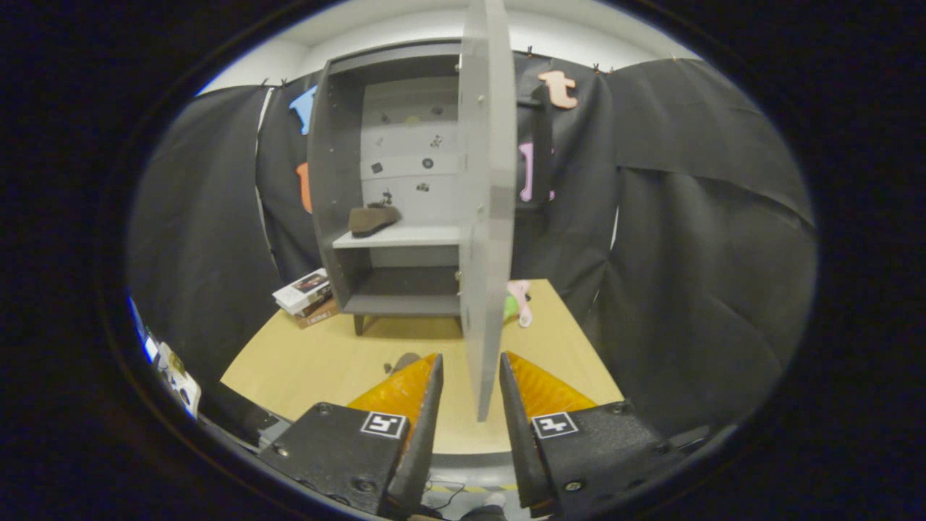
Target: Open the shoe cabinet door, grab the shoes and put them into the shoe cabinet, then close the shoe cabinet door.
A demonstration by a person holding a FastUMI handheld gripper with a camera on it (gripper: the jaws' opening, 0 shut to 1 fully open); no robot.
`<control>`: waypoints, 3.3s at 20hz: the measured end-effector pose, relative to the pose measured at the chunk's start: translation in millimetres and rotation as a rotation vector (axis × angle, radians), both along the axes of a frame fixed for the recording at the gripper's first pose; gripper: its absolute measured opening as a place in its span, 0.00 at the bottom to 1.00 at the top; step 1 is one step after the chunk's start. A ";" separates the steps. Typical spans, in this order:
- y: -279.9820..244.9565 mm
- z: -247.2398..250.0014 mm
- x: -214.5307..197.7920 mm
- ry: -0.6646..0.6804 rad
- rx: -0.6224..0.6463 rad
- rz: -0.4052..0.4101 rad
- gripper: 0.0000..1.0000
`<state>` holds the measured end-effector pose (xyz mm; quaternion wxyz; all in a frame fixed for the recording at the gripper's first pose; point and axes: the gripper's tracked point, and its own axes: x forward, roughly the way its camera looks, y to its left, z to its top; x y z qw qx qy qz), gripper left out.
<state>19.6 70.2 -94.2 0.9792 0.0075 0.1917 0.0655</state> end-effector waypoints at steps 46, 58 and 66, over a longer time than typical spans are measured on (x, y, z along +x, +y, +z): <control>84.0 -77.0 47.9 0.305 0.007 0.194 0.06; 83.0 46.4 78.6 -0.023 -0.032 0.202 0.06; 86.3 134.7 147.4 -0.170 -0.033 0.164 0.06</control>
